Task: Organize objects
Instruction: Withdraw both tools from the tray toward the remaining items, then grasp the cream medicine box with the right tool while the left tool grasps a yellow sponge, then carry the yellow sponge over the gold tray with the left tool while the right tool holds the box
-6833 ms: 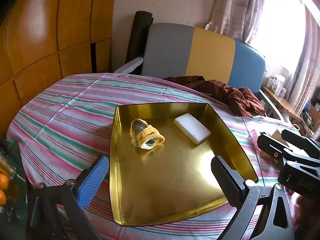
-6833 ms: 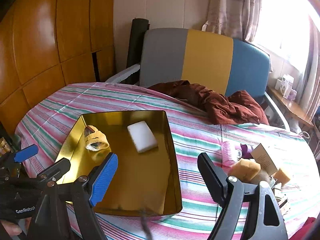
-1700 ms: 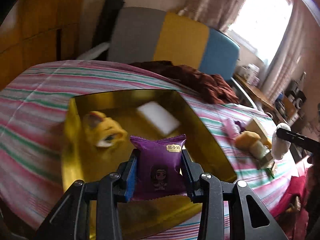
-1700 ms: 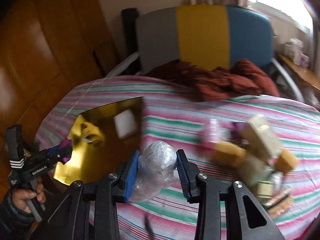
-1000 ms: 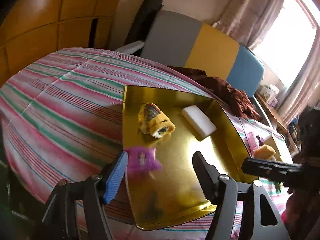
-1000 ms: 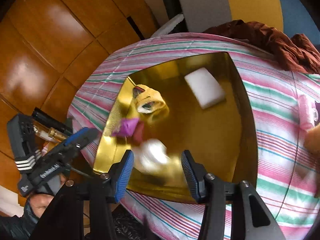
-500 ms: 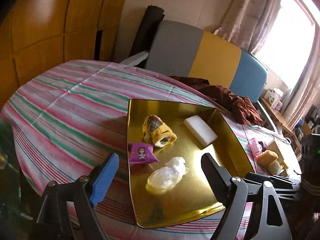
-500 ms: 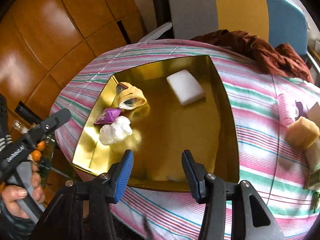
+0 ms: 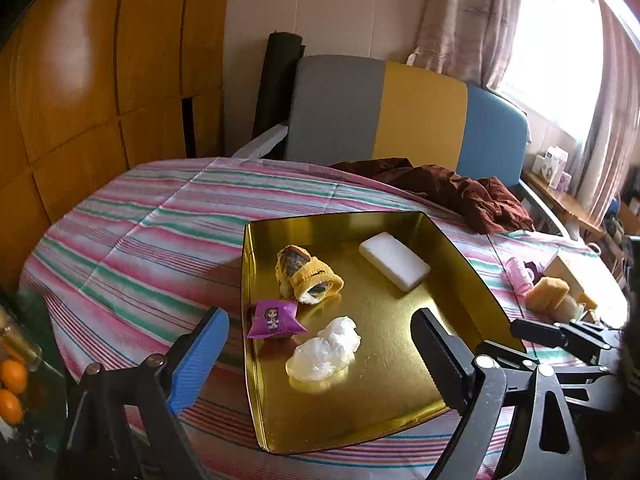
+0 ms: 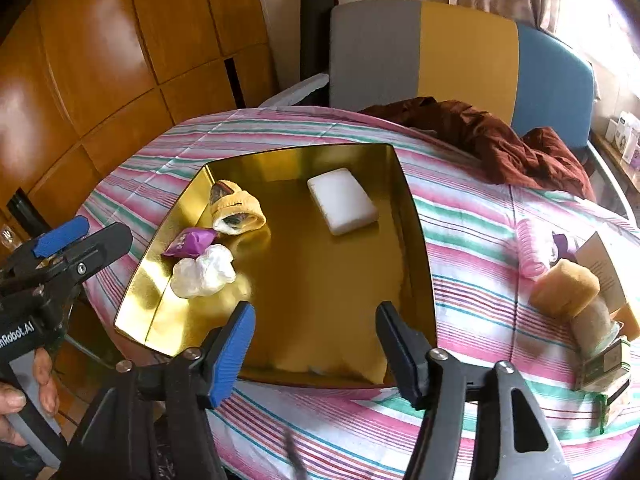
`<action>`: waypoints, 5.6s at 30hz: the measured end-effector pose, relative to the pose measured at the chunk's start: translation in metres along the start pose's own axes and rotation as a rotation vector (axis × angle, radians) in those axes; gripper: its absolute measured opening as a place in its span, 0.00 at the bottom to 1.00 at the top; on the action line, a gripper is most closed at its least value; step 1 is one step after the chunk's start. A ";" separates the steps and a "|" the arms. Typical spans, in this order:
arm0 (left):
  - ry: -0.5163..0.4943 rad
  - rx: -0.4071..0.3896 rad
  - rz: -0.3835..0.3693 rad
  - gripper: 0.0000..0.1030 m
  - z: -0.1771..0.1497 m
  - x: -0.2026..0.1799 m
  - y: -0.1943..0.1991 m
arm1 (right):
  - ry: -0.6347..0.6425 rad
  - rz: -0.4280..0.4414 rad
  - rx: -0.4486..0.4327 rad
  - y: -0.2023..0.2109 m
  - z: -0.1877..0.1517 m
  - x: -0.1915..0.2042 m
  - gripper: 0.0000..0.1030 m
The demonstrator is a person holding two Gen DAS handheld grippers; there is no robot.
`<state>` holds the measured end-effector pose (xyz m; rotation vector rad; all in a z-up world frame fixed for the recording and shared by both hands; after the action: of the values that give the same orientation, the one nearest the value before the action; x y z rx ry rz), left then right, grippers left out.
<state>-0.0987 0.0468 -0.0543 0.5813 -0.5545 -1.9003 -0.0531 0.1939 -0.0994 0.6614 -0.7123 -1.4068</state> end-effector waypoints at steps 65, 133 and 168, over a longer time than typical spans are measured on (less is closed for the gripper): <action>-0.365 0.044 -0.009 0.94 -0.008 -0.116 -0.025 | -0.307 -0.214 -0.052 0.033 -0.019 -0.171 0.66; -0.362 0.306 -0.380 0.78 -0.030 -0.382 -0.185 | -0.329 -0.178 -0.162 0.041 0.045 -0.363 0.52; -0.267 0.209 -0.360 0.53 0.023 -0.283 -0.123 | -0.145 0.011 -0.159 0.036 0.048 -0.283 0.52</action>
<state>-0.0981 0.3560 -0.0706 0.5951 -0.8750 -2.2972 -0.0767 0.4784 -0.0554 0.4337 -0.7083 -1.4950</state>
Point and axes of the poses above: each gripper's, at about its wrist camera, not at the fingertips, and y roughly against the way its jaws point, x to its left, z to its top, the point moved 10 cm from there along -y, roughly the way its jaws point, and after that the axes turned 5 degrees about -z, right-handed, at the moved point
